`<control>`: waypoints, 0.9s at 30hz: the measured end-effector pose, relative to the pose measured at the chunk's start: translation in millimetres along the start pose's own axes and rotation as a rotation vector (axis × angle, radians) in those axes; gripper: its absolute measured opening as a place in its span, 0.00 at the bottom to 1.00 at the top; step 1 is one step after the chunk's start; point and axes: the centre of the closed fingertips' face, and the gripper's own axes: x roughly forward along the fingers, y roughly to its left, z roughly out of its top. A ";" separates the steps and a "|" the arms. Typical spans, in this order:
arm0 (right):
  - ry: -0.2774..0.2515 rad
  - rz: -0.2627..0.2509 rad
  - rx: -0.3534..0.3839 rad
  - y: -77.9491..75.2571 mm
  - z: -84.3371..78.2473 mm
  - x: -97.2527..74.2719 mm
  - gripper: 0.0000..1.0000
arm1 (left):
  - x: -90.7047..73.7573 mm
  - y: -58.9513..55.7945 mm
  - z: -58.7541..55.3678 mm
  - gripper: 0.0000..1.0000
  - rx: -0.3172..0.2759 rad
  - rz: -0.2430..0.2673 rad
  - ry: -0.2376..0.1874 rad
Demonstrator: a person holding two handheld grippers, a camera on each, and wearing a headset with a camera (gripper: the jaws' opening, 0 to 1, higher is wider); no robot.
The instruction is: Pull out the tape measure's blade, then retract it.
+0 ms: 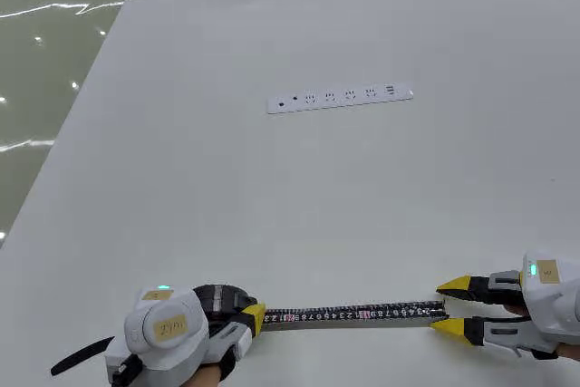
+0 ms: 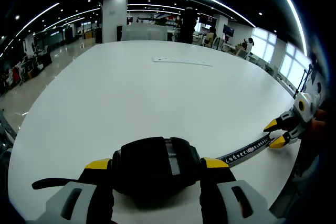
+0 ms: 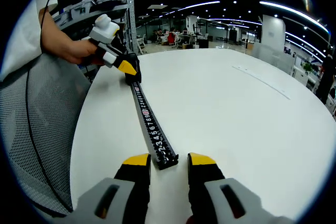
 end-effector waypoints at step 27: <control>-0.023 0.025 -0.006 2.7 -1.1 3.9 0.14 | 0.7 0.4 -0.1 0.64 -0.001 0.010 0.000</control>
